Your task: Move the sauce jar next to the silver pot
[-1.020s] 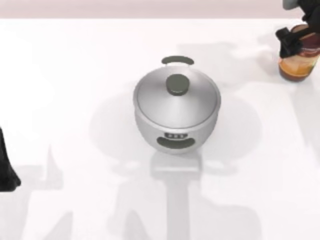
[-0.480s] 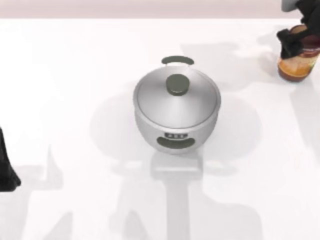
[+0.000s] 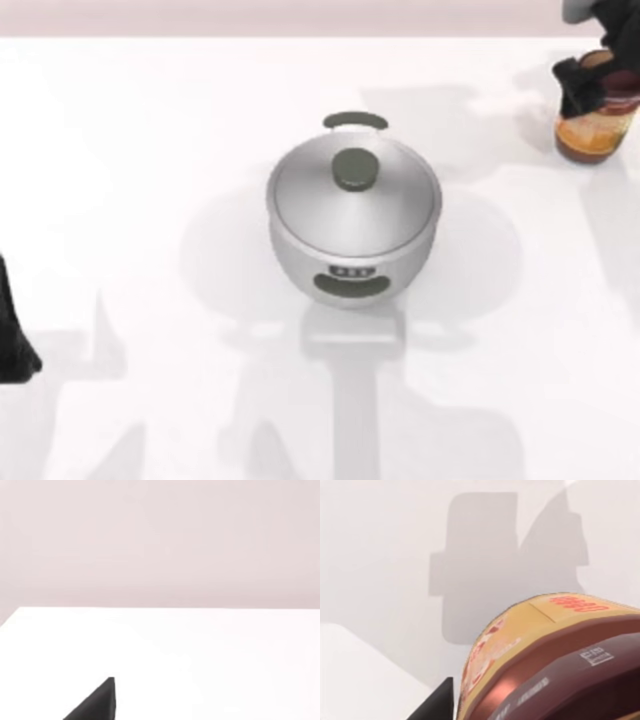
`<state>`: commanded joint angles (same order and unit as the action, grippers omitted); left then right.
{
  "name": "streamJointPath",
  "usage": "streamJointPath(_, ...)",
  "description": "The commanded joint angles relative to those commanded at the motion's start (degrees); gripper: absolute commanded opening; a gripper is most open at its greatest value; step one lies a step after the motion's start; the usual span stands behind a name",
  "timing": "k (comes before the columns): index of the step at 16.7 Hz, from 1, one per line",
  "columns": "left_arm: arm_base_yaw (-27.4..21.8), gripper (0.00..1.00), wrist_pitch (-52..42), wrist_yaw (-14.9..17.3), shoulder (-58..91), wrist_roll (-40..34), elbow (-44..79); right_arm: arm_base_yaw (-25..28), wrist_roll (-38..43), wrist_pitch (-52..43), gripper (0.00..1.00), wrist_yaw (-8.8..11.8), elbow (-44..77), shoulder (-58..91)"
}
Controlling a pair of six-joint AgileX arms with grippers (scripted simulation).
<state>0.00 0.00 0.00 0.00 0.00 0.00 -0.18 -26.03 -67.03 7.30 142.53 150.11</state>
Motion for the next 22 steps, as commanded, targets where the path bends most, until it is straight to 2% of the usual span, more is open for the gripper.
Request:
streamJointPath(11, 0.00, 1.00, 0.00, 0.00, 0.00, 0.00, 0.00, -0.10, -0.01, 0.03, 0.00, 0.02, -0.84, -0.98)
streamJointPath(22, 0.00, 1.00, 0.00, 0.00, 0.00, 0.00, 0.00, 0.55, 0.16, -0.27, 0.00, 0.30, -28.87, -29.35)
